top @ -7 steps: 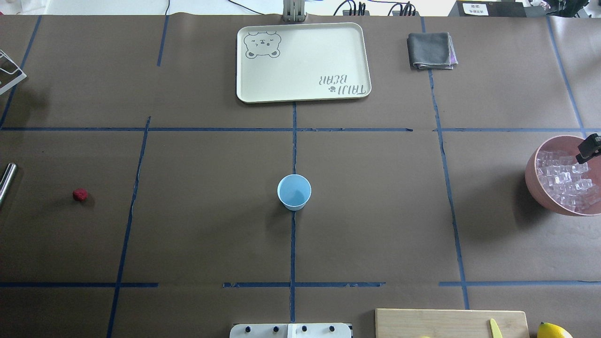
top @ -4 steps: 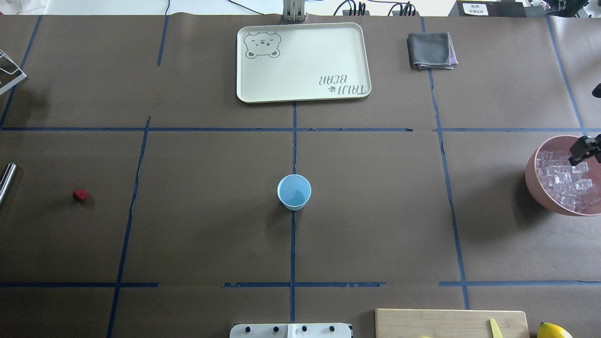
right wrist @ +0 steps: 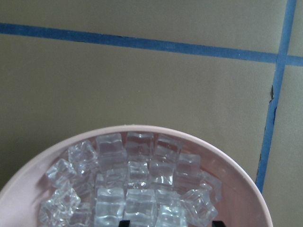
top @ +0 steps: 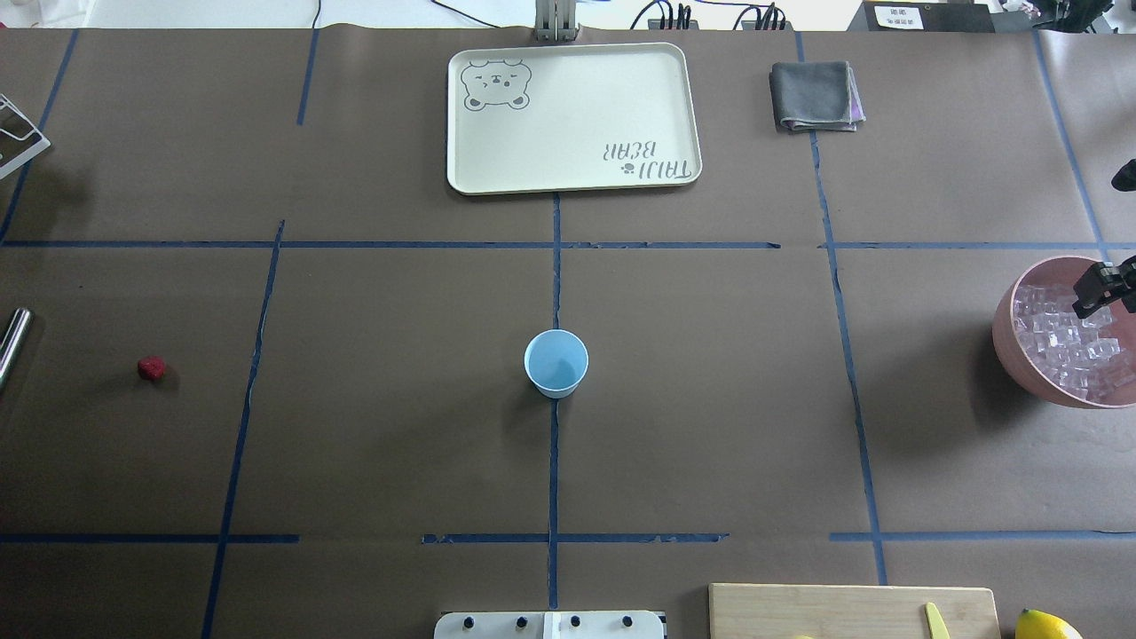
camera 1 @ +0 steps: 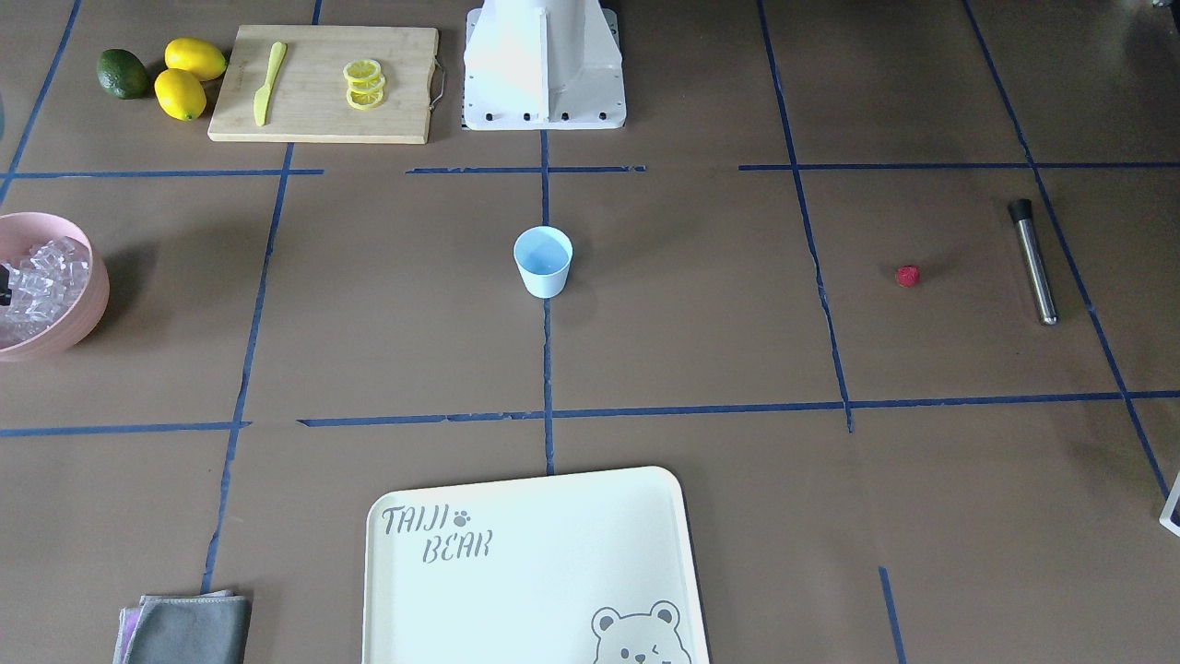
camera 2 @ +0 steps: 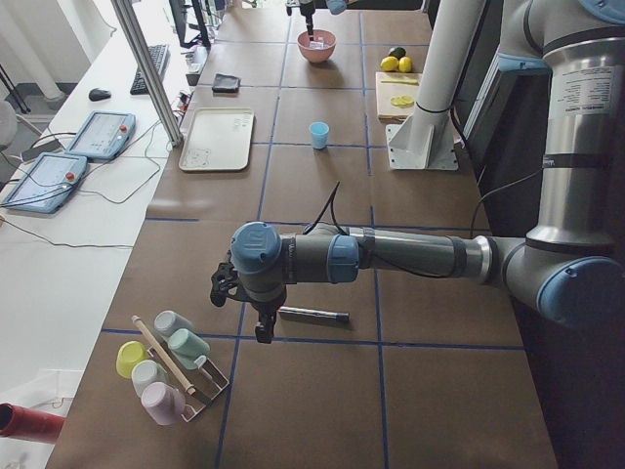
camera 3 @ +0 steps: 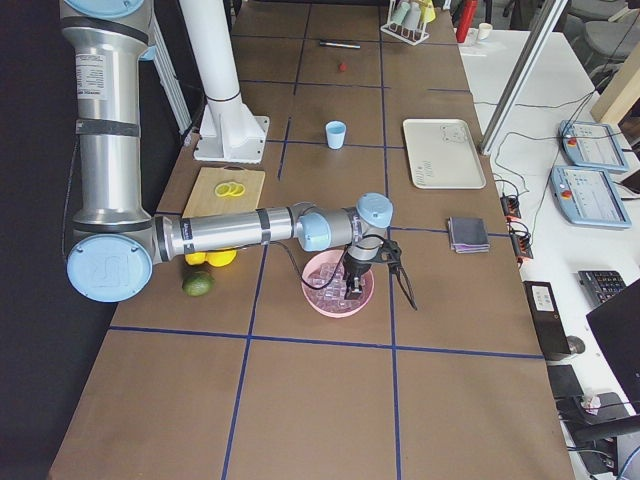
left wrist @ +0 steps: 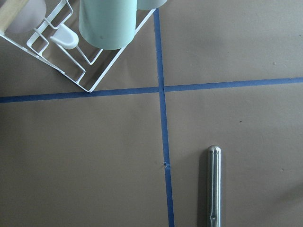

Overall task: Mash ice and strawberries in cup
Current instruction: 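Lower the right gripper into the pink bowl and grasp an ice cube, then carry the ice cube with the right gripper over the light-blue cup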

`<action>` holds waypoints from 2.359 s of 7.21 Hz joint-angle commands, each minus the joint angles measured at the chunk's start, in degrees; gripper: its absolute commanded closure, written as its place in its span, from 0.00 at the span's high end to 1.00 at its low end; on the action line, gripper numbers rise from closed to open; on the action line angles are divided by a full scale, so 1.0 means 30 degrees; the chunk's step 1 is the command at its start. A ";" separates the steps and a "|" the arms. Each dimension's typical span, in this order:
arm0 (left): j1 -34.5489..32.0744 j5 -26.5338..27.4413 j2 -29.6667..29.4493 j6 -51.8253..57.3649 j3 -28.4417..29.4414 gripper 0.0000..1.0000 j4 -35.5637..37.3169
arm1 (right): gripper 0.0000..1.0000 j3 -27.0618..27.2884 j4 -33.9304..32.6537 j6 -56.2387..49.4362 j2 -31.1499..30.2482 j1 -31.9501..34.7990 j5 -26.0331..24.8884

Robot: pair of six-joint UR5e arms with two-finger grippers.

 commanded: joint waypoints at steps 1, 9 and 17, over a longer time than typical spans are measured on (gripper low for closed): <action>-0.0054 -0.0022 0.0000 -0.0004 -0.0016 1.00 0.0000 | 0.65 -0.0324 0.0000 0.0051 0.0019 -0.0157 -0.0020; -0.0171 -0.0023 0.0000 -0.0062 -0.0307 1.00 0.0059 | 0.00 0.0924 -0.0029 -0.0065 -0.0154 -0.0015 -0.0077; -0.0171 -0.0051 0.0146 -0.0092 -0.0544 1.00 0.0176 | 0.00 0.4742 -0.3353 0.8764 0.7496 -0.4155 -0.0135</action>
